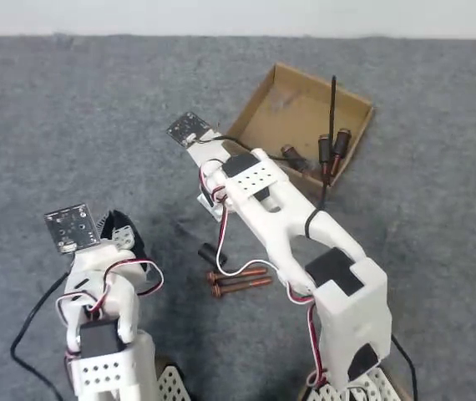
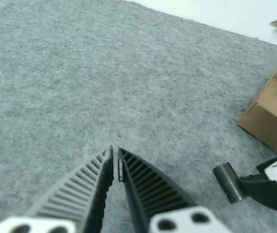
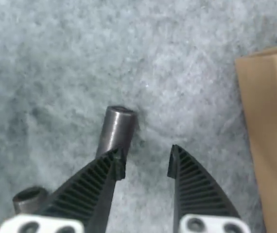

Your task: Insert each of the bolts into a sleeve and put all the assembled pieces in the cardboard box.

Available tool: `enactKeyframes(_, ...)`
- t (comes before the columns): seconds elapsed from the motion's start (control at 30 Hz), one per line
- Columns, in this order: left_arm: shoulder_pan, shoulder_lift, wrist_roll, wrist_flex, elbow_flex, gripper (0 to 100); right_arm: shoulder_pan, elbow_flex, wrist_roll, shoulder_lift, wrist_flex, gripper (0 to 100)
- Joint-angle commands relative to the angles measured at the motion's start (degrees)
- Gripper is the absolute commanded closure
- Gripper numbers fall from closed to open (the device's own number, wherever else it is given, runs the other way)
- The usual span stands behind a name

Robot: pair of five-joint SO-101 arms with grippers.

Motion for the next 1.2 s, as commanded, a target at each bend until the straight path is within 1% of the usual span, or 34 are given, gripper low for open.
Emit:
enactKeyframes(0.0, 0.2, -0.3, -0.1, -1.8, -0.7, 99, -1.0, -2.7, 0.9, 0.6, -2.9, 86.1)
enactKeyframes(0.13, 0.2, -0.3, -0.1, -1.8, -0.7, 99, -1.0, -2.7, 0.9, 0.5, -3.1, 86.1)
enactKeyframes(0.33, 0.2, -0.3, -0.1, -2.1, -0.7, 99, -1.1, -2.5, 0.2, -8.0, 2.3, 86.1)
enactKeyframes(0.4, 0.2, -0.3, -0.1, -2.1, -0.7, 99, -1.4, -1.9, -2.0, -9.8, 3.2, 86.1)
enactKeyframes(0.5, 0.2, -0.3, -0.1, -2.1, -0.7, 99, -2.4, 0.3, -6.5, -10.3, 0.9, 86.2)
enactKeyframes(0.7, 0.2, -0.3, -0.1, -2.1, -0.7, 99, -4.0, 3.6, -6.0, -8.9, -4.8, 86.2)
enactKeyframes(0.9, 0.2, -0.3, -0.1, -2.1, -0.7, 99, -4.1, 5.3, -5.7, -3.2, -10.3, 86.2)
enactKeyframes(1.17, 0.2, -0.3, -0.1, -2.1, -0.7, 99, -4.0, 4.7, -5.7, -1.7, -8.7, 86.2)
